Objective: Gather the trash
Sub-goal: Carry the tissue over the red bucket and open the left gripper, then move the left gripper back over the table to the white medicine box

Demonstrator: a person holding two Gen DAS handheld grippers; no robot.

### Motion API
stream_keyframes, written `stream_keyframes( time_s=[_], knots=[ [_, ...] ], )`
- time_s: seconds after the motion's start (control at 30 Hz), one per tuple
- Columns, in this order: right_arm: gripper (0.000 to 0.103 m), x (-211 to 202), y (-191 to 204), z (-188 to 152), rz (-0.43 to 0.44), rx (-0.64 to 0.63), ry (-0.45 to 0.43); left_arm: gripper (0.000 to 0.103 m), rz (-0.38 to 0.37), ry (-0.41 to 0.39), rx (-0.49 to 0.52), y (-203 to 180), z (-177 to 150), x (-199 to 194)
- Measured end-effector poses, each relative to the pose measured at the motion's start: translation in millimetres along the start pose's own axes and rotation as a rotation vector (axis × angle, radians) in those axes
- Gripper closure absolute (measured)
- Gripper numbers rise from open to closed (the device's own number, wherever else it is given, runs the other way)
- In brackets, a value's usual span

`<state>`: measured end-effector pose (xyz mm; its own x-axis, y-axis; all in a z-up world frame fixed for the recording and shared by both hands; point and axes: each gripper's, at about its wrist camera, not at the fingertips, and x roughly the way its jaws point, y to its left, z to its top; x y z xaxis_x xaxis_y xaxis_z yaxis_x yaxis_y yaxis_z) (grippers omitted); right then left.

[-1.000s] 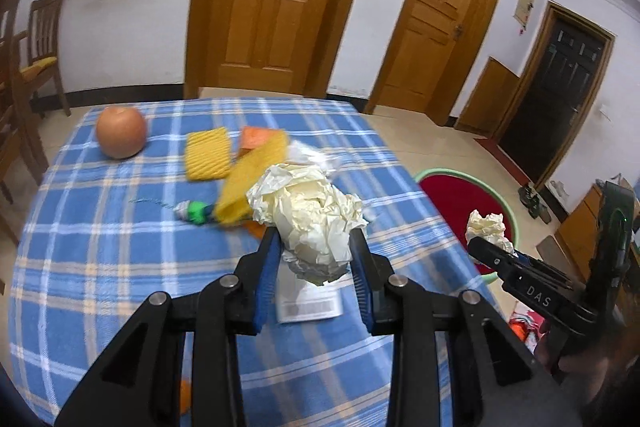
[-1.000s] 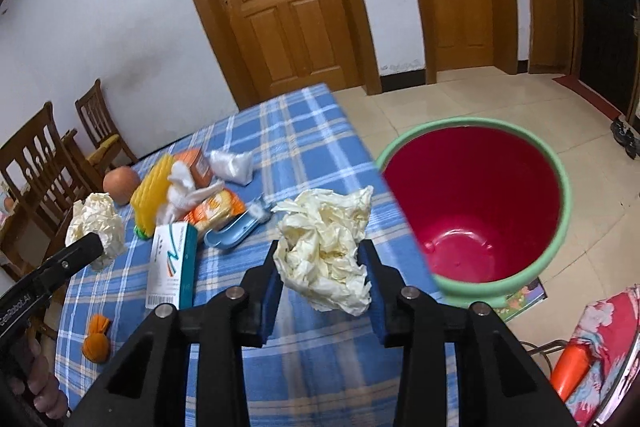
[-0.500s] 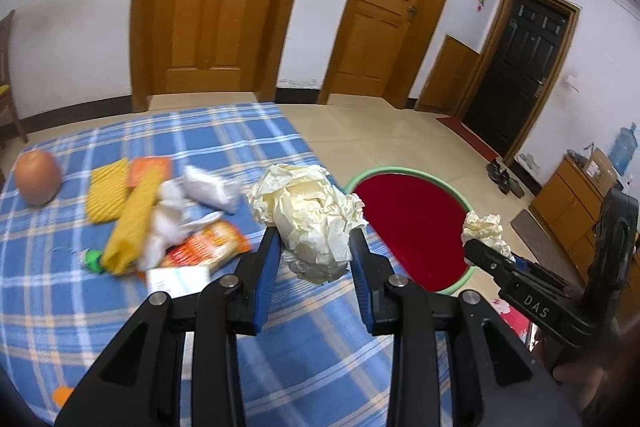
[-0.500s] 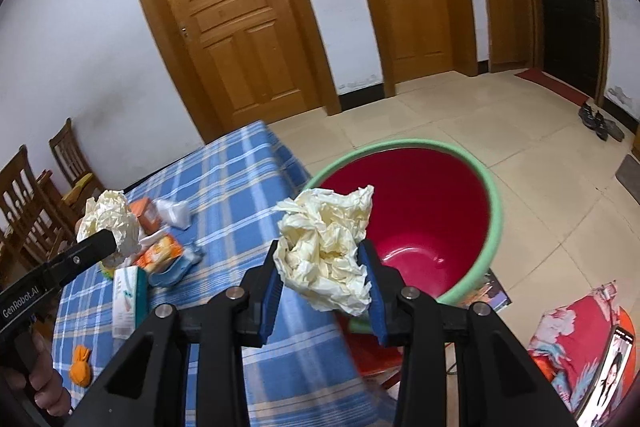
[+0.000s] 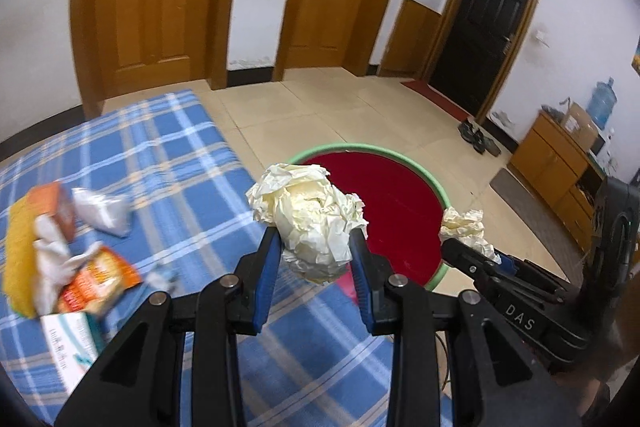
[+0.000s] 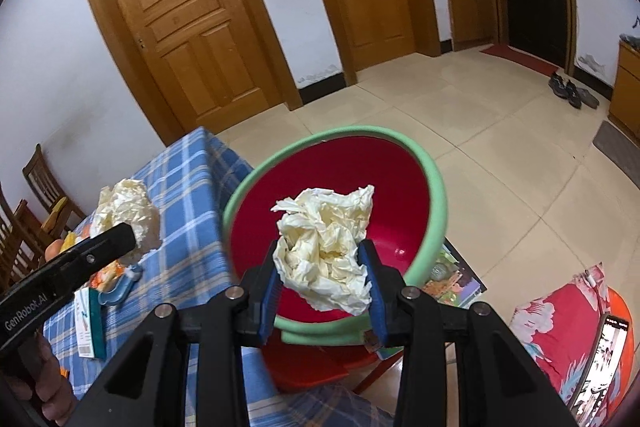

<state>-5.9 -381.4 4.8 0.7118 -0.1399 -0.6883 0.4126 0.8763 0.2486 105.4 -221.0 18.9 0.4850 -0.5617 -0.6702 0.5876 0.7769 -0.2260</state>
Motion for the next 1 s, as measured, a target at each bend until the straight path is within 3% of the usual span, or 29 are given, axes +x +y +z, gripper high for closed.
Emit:
stream_keyframes(
  time_s=[0.33, 0.53, 0.7, 0.87, 1.0],
  knots=[
    [0.063, 12.2, -20.7, 1.7, -0.019, 0.037, 0.027, 0.067, -0.023, 0.074, 0.014, -12.5, 2.8, 51.6],
    [0.062, 17.6, -26.3, 1.9, -0.024, 0.047, 0.036, 0.046, -0.005, 0.081, 0.016, -12.8, 3.2, 58.9],
    [0.062, 23.1, -27.5, 1.5, -0.022, 0.051, 0.047, 0.045, 0.015, 0.078, 0.011, -10.1, 2.8, 59.1],
    [0.054, 25.3, -27.9, 3.4, -0.007, 0.060, 0.042, 0.043, 0.038, 0.073, -0.021, -0.5, 1.5, 54.9],
    [0.042, 23.1, -23.8, 4.8, 0.001, 0.052, 0.026, 0.042, 0.062, 0.062, -0.043, 7.0, 1.4, 49.8]
  ],
)
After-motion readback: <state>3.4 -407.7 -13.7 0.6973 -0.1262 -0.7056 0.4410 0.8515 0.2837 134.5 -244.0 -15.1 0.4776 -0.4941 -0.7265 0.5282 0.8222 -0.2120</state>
